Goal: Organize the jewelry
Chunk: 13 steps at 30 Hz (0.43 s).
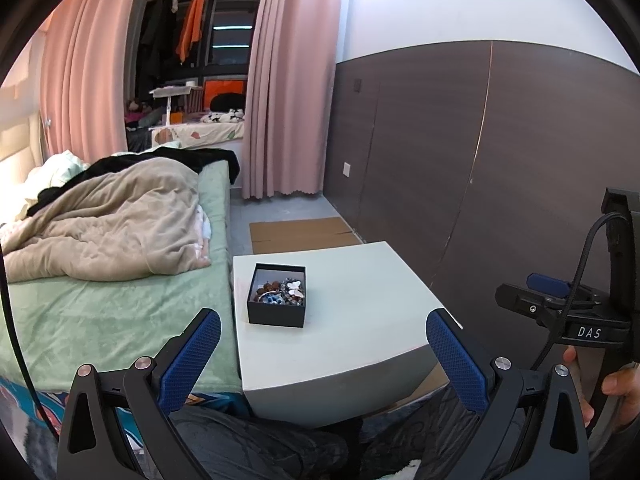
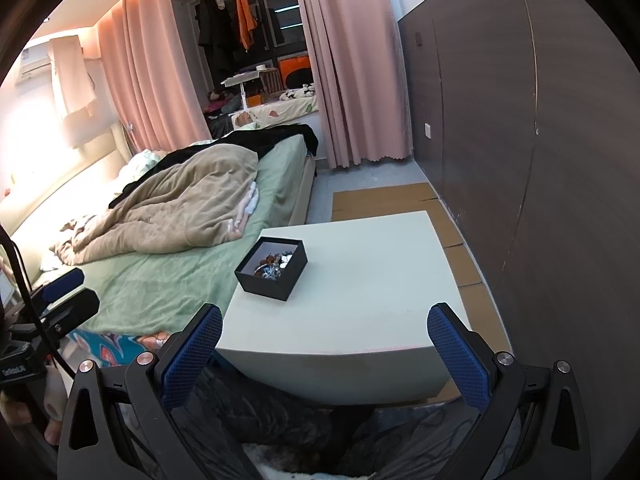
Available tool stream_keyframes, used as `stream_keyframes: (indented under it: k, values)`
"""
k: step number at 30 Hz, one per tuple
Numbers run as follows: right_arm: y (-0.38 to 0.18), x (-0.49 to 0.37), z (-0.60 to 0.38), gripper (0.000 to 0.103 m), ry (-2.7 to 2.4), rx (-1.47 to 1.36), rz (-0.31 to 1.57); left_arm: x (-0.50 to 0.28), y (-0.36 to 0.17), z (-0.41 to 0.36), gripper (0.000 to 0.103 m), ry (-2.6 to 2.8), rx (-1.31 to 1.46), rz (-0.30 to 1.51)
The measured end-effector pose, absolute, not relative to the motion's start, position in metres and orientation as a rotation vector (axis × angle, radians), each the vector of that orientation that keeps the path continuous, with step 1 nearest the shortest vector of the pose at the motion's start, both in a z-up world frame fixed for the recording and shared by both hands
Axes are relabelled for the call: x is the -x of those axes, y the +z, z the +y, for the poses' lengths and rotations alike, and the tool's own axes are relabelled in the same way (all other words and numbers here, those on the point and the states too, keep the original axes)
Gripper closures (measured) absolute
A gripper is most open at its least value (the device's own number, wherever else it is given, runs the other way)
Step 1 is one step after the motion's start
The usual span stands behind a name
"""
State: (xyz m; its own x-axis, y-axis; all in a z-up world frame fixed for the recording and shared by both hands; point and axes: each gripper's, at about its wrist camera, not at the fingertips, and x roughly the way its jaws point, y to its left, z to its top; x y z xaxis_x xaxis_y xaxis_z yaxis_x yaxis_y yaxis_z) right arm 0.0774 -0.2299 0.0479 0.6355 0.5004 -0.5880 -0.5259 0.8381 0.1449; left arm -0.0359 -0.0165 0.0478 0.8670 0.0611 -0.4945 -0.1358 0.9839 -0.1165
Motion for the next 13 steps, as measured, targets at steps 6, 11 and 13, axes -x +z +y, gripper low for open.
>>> stream_keyframes:
  k: [6,11,13]
  values:
    - [0.0471,-0.0769,-0.2294,0.000,0.585,0.039,0.657,0.0379,0.0484,-0.0174,0.001,0.102,0.135,0.508]
    - [0.0474,-0.0775,-0.2303,0.000,0.587,0.039,0.658,0.0414,0.0498,-0.0203,0.001,0.099,0.126,0.497]
    - [0.0473,-0.0775,-0.2306,0.000,0.586,0.038,0.659,0.0426,0.0500,-0.0202,0.001,0.091,0.128,0.494]
